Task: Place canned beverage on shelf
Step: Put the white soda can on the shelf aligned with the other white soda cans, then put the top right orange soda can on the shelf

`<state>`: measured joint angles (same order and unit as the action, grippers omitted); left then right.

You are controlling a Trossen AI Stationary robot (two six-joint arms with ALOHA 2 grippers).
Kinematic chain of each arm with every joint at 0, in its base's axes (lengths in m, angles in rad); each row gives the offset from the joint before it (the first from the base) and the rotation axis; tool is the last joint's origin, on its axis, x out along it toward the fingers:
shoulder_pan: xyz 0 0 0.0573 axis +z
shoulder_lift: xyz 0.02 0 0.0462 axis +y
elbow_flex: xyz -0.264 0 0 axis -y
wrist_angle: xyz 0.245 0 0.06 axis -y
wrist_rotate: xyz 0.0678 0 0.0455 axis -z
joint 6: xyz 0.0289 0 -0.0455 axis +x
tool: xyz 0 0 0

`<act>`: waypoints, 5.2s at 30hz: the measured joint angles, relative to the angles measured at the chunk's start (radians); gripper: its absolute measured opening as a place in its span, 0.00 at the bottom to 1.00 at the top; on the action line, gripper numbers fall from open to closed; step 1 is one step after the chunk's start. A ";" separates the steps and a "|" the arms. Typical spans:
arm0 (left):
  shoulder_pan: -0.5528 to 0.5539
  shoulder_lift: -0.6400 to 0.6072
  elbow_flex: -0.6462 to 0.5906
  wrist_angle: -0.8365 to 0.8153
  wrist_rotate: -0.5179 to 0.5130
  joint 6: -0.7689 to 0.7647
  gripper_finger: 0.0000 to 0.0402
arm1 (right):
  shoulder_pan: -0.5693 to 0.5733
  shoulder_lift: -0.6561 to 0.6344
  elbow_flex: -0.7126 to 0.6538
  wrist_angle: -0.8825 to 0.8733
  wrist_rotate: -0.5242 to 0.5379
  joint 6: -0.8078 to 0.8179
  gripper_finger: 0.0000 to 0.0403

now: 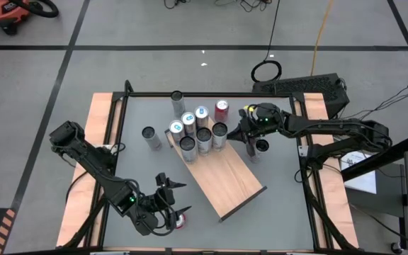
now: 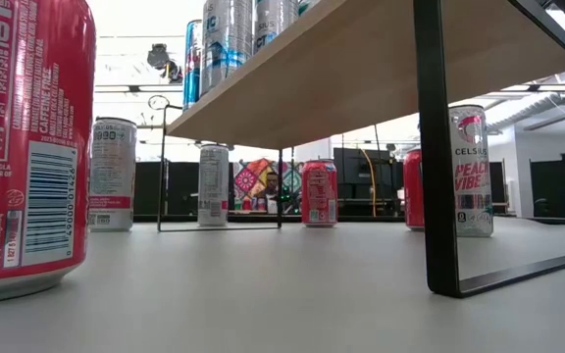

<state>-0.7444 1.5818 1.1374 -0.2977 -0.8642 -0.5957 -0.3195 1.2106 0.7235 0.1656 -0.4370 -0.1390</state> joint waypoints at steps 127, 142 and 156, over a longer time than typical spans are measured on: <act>-0.008 0.005 0.000 -0.078 -0.094 -0.048 0.92 | 0.817 -0.034 0.402 -0.914 1.221 0.689 0.00; -0.005 0.071 0.000 -0.064 -0.110 -0.052 0.92 | 0.692 -0.040 0.460 -1.371 0.955 0.766 0.33; -0.008 0.081 -0.001 0.006 -0.089 -0.053 0.92 | 0.659 -0.079 0.460 -1.389 0.825 0.647 0.63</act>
<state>-0.7528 1.6630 1.1366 -0.2913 -0.9527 -0.6487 0.3396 1.1316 1.1839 -1.2232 0.3885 0.5083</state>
